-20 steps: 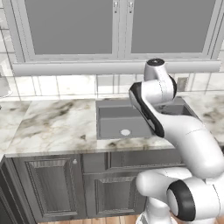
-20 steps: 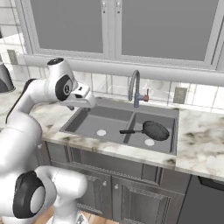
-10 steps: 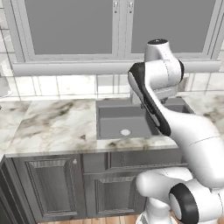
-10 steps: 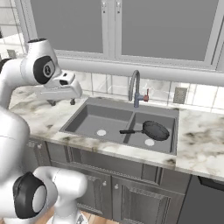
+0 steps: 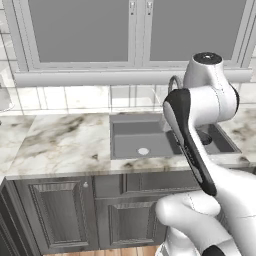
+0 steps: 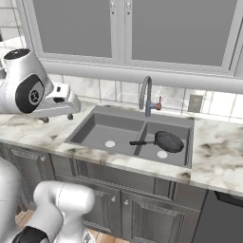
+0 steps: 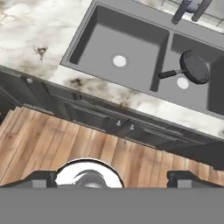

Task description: Move the pot and pan from the stove into the sink.

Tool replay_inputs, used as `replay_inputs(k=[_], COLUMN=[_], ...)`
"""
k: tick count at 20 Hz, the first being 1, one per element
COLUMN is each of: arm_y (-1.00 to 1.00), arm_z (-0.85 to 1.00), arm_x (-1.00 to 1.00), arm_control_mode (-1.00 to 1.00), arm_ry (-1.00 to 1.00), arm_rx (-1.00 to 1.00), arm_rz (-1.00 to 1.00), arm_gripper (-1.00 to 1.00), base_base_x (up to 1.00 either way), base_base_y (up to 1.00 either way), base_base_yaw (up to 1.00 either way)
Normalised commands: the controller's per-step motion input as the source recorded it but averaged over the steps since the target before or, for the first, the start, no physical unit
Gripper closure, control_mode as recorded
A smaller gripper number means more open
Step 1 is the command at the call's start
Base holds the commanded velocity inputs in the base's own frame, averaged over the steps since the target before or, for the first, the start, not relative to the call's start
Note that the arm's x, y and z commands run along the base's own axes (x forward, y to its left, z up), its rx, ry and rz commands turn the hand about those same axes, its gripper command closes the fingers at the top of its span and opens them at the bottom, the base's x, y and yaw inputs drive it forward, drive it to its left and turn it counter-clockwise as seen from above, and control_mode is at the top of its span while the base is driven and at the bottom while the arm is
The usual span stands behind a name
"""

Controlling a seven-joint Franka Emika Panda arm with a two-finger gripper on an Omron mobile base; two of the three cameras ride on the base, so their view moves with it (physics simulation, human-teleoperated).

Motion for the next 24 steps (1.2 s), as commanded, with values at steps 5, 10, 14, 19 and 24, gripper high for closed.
replay_inputs(k=[5,10,14,19,24], arm_y=[-0.19,-0.14,0.01,0.00,0.00], arm_z=[-0.48,-0.23,-0.15,0.00,0.00], arm_x=[-0.31,-0.08,0.00,0.00,0.00], arm_control_mode=[-1.00,-1.00,-1.00,-1.00,1.00], arm_ry=[-0.35,-0.41,-0.17,0.00,0.00], arm_rx=[0.03,0.01,0.00,0.00,0.00], arm_rz=[0.26,0.19,0.04,0.00,0.00], arm_gripper=[-1.00,-1.00,-1.00,-1.00,-1.00], base_base_x=[0.00,0.00,0.00,0.00,-0.05], base_base_y=[0.00,0.00,0.00,0.00,0.04], base_base_yaw=[0.00,0.00,0.00,0.00,0.03])
